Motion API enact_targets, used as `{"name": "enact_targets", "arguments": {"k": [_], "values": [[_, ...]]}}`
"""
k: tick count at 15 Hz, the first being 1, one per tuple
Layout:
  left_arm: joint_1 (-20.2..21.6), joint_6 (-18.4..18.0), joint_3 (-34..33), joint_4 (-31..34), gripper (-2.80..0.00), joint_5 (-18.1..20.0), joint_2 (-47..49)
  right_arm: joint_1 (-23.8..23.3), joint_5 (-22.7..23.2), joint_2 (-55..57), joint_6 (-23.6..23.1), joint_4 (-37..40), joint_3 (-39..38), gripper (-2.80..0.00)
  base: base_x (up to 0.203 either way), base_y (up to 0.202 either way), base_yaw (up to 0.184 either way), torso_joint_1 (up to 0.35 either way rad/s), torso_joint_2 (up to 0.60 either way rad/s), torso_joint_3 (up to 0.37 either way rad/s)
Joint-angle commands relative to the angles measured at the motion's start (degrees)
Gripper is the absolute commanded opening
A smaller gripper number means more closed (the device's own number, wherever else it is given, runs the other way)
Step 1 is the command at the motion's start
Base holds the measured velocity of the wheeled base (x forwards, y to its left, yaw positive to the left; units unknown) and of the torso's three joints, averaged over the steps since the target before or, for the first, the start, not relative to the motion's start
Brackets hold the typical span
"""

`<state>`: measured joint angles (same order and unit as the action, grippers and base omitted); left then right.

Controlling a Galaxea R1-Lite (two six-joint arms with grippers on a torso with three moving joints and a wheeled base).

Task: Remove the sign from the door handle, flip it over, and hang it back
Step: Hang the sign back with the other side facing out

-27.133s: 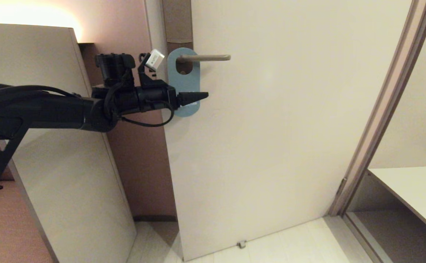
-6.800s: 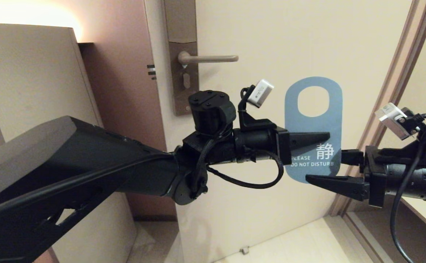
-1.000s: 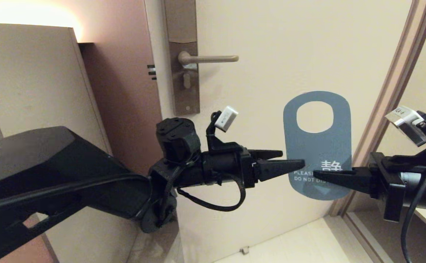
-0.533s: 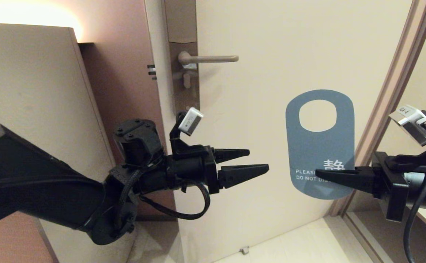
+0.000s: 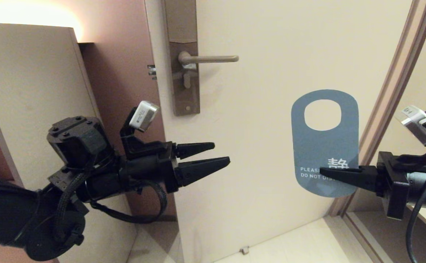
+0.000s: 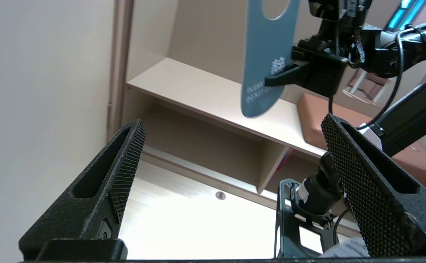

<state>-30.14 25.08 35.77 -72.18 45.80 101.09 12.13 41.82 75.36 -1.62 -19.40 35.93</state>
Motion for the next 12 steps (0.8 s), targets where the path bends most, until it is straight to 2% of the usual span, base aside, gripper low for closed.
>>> {"name": "enact_targets", "arguments": {"k": [1,4,5,9,10,12], "values": [[1.1,0.0,-3.0,-0.4,0.0,0.3,-4.0,-0.4,-0.2,-0.9,0.0,-0.1,-0.6,-2.8,0.0,0.0,0.0,0.0,0.0,0.0],[1.9,-2.6,-7.6,-0.4,0.0,0.2,-7.4,-1.4,-0.3,-1.8,0.0,-0.1,-1.7,-2.8,0.0,0.0,0.0,0.0,0.0,0.0],[2.2,-3.5,-8.8,-0.4,-2.8,0.1,-8.4,-1.6,-0.3,-2.1,0.0,-0.1,-1.8,-2.8,0.0,0.0,0.0,0.0,0.0,0.0],[4.5,-4.2,-12.5,-0.4,-2.8,-1.5,-12.9,-1.8,-0.7,-2.7,0.0,-0.1,-2.6,-2.8,0.0,0.0,0.0,0.0,0.0,0.0],[5.7,-5.3,-13.7,-0.3,-2.8,-2.3,-13.8,-1.8,-1.3,-2.8,0.0,-0.2,-2.8,-2.8,0.0,0.0,0.0,0.0,0.0,0.0],[8.8,-10.5,-16.0,0.8,-2.8,-4.9,-15.8,-1.8,-2.2,-3.1,0.0,-0.1,-3.0,-2.8,0.0,0.0,0.0,0.0,0.0,0.0]]}}
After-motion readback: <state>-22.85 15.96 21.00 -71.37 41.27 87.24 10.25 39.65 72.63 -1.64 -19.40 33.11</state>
